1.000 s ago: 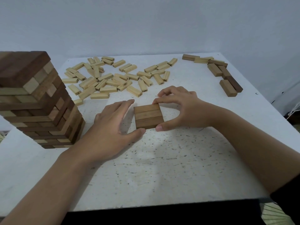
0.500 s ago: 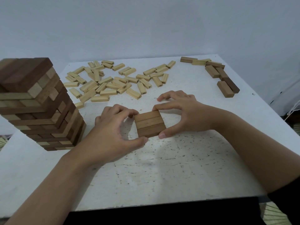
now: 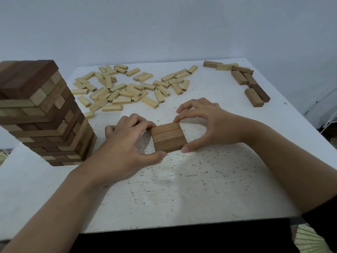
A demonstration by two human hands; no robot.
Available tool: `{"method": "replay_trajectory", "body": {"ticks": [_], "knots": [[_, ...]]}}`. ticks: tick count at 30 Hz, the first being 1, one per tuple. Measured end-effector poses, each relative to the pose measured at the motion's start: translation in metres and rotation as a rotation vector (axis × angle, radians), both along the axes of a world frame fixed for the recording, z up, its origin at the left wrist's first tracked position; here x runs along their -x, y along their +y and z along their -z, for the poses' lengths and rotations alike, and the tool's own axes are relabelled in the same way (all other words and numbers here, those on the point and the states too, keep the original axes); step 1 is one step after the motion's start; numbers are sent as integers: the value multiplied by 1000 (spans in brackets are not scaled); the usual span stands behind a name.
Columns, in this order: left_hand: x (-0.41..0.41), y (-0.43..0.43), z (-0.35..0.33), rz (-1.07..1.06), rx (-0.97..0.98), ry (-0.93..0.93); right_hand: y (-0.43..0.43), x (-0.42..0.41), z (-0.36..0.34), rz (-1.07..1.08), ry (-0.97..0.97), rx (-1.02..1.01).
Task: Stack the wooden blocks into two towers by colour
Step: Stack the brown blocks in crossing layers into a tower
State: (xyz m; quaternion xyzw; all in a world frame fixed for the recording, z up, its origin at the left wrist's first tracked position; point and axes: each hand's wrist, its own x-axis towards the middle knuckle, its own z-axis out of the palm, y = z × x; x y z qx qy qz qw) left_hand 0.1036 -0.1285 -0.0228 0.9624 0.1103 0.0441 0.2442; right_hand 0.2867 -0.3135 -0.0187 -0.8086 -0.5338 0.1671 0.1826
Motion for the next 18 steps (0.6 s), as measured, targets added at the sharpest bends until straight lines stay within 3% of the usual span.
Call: {"method": "replay_trajectory", "body": {"ticks": [5,12,18], "knots": [[-1,5,2,39,61,-31,1,3,3,-11,35,-103],[2,3,-10,-10,259,-251,-1,8,-6,-2,208,-438],[6,-2,-27,-23,395,-364,-1,16,-23,24,347,-548]]}}
